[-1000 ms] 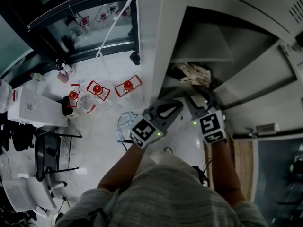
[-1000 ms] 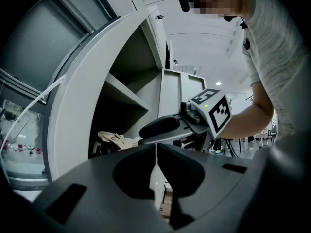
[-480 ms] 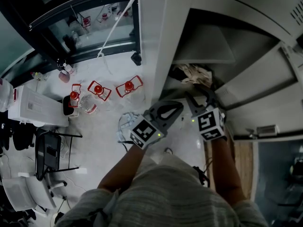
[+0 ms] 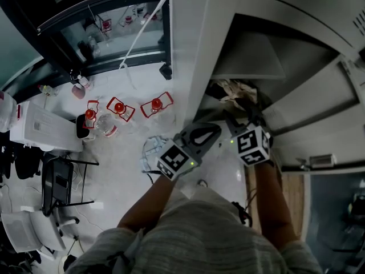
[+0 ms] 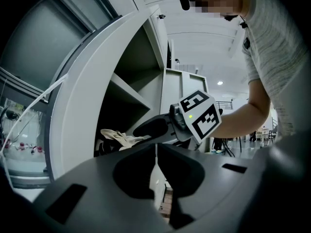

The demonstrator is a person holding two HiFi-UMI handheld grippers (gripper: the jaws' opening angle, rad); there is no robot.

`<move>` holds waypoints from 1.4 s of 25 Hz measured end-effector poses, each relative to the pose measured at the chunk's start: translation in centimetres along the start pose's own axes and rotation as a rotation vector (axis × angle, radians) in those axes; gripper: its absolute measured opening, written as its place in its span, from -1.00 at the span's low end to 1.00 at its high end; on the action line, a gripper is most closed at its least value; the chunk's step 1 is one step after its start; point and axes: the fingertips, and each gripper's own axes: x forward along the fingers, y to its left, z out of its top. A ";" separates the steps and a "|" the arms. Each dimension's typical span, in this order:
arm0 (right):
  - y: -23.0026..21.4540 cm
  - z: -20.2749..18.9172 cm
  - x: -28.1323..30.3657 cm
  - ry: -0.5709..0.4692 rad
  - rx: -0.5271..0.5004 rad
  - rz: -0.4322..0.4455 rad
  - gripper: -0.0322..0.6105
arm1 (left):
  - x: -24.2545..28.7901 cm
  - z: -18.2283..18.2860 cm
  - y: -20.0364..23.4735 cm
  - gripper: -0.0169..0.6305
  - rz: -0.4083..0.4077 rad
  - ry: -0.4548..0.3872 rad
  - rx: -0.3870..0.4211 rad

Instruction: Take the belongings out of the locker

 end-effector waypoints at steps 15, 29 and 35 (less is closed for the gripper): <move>-0.4 -0.5 2.4 0.021 -0.046 0.020 -0.09 | -0.4 -0.3 0.3 -0.94 0.014 0.008 -0.006; -2.3 -0.6 4.0 0.023 -0.092 -0.005 0.02 | -0.9 -0.7 0.6 -0.94 0.030 0.040 0.004; -2.4 -1.1 5.0 0.065 -0.126 0.018 0.11 | -1.1 -0.8 0.7 -0.94 0.039 0.056 0.009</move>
